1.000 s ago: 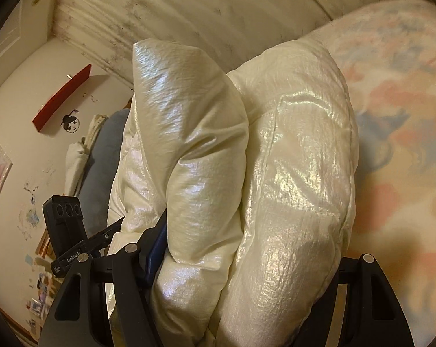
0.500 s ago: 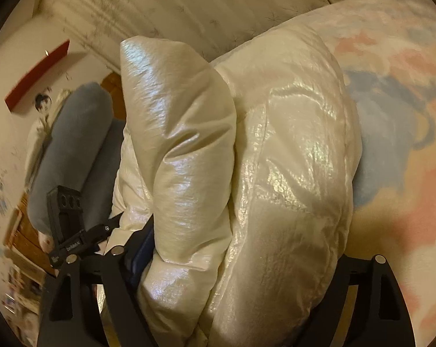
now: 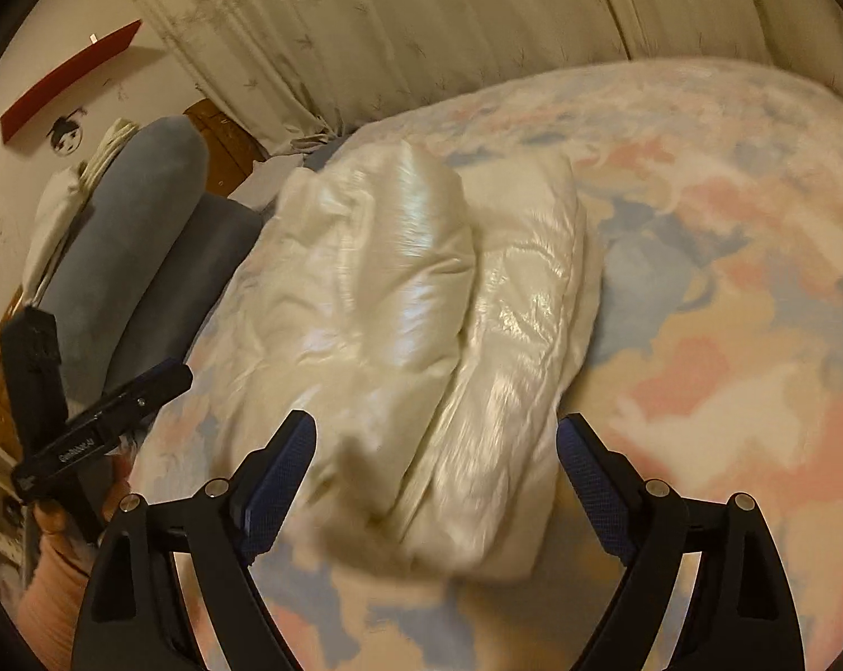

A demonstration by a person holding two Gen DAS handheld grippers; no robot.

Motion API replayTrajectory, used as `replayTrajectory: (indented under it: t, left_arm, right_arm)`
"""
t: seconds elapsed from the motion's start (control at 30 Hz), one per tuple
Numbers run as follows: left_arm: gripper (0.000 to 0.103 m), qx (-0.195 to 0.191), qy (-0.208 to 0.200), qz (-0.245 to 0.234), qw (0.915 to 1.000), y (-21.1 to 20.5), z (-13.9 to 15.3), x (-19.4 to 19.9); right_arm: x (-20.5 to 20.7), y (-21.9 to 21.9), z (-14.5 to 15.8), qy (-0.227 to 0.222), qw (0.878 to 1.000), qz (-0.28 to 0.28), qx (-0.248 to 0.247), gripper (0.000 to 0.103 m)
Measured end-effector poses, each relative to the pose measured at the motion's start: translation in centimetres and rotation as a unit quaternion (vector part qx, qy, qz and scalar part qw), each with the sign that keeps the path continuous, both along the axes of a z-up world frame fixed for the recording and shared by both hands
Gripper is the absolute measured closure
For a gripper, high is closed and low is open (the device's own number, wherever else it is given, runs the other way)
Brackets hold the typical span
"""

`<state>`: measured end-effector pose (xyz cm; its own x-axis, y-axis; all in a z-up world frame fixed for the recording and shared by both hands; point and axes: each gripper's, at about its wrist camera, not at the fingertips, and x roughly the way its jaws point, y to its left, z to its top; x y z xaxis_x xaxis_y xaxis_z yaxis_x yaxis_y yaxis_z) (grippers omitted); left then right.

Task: Fold large clothes
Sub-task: 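Release the coat bundle and pull both grippers back from it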

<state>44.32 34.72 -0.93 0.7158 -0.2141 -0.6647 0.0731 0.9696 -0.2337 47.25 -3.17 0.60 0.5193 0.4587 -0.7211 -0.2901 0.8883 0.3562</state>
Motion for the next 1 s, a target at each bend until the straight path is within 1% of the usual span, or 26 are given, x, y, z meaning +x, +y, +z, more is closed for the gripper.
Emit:
replayTrajectory:
  t: [0.03, 0.07, 0.1, 0.2, 0.27, 0.3, 0.37, 0.43, 0.57, 0.73, 0.87, 1.0]
  left_arm:
    - [0.015, 0.005, -0.003, -0.002, 1.0, -1.0, 1.1, -1.1]
    - [0.015, 0.013, -0.007, -0.003, 0.9999, -2.0, 1.9, -2.0]
    - [0.015, 0.022, -0.009, -0.002, 0.9997, -3.1, 3.0, -3.2]
    - [0.015, 0.042, -0.011, -0.004, 0.9991, -6.2, 5.7, -6.2]
    - [0.015, 0.045, -0.015, 0.003, 0.9989, -8.3, 7.6, -8.7]
    - [0.015, 0.045, -0.016, 0.007, 0.9988, -9.3, 8.3, -9.9]
    - [0.015, 0.046, -0.017, 0.008, 0.9988, -11.2, 9.6, -12.1]
    - [0.014, 0.047, -0.016, 0.004, 0.9988, -13.0, 10.4, -14.0]
    - [0.012, 0.038, -0.02, 0.001, 0.9991, -17.3, 11.6, -18.7]
    - [0.012, 0.04, -0.025, 0.009, 0.9988, -21.6, 11.3, -24.3]
    - [0.011, 0.036, -0.022, 0.018, 0.999, -24.2, 10.2, -28.3]
    - [0.011, 0.058, -0.007, 0.038, 0.9976, -26.7, 9.0, -31.9]
  right_arm:
    - [-1.0, 0.0, 1.3, -0.005, 1.0, 0.002, -0.005, 0.014]
    - [-2.4, 0.4, 1.5, -0.008, 1.0, 0.002, -0.009, 0.014]
    - [-4.2, 0.1, 2.4, -0.012, 1.0, 0.004, -0.015, 0.014]
    - [-8.7, -1.5, 7.1, -0.027, 0.999, 0.007, -0.035, 0.012]
    - [-12.0, -2.4, 10.2, -0.036, 0.998, 0.004, -0.043, 0.01]
    - [-15.1, -3.8, 10.4, -0.041, 0.998, 0.004, -0.047, 0.01]
    - [-17.9, -4.8, 12.1, -0.053, 0.997, 0.0, -0.057, 0.01]
    - [-20.5, -5.9, 12.5, -0.063, 0.996, -0.006, -0.068, 0.01]
    - [-25.6, -8.7, 14.1, -0.073, 0.994, -0.023, -0.074, 0.008]
    - [-31.8, -12.4, 14.3, -0.077, 0.992, -0.046, -0.085, 0.007]
    - [-35.7, -14.2, 12.7, -0.072, 0.989, -0.068, -0.106, 0.006]
    - [-39.9, -16.0, 10.5, -0.059, 0.988, -0.081, -0.118, 0.006]
